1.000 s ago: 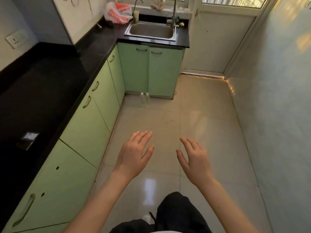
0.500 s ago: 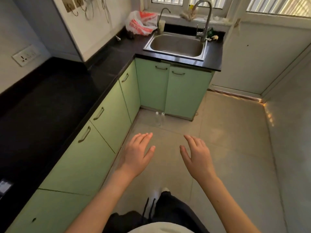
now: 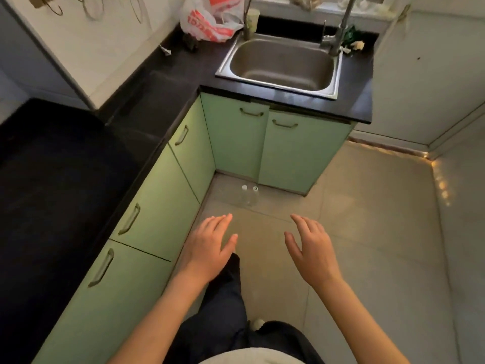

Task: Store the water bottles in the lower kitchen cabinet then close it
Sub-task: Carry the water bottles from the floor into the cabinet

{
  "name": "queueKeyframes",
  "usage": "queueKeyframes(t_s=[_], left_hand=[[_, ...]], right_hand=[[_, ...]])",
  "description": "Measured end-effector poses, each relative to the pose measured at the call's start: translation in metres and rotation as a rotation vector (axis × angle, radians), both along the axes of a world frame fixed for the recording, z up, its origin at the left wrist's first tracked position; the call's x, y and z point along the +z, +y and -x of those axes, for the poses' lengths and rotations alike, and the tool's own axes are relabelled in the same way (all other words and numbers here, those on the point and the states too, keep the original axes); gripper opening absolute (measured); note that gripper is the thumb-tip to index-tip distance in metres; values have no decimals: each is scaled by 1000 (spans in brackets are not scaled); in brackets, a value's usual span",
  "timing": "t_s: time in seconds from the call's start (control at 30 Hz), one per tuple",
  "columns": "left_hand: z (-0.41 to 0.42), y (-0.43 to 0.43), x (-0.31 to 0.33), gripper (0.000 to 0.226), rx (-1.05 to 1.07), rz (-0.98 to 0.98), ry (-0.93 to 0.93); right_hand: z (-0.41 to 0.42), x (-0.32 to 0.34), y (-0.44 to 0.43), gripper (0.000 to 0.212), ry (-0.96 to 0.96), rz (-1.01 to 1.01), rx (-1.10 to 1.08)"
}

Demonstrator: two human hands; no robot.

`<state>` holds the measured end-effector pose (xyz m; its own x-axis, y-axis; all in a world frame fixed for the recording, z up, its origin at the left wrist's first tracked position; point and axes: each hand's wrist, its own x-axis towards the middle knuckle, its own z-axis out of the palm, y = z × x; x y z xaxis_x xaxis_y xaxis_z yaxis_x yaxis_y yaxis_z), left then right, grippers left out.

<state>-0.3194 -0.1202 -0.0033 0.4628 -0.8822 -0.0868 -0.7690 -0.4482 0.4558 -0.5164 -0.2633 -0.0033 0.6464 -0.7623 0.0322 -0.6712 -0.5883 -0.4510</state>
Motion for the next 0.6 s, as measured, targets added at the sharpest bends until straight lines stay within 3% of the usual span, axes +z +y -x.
queueKeyframes(t_s=[0.23, 0.37, 0.6], left_hand=[[-113, -110, -48, 83, -84, -137, 49], [-158, -165, -80, 73, -102, -174, 61], [-190, -234, -235, 78, 30, -265, 185]], right_hand=[[-91, -27, -89, 63, 16, -81, -70], [-132, -59, -140, 68, 17, -107, -83], [-178, -218, -218, 69, 94, -243, -116]])
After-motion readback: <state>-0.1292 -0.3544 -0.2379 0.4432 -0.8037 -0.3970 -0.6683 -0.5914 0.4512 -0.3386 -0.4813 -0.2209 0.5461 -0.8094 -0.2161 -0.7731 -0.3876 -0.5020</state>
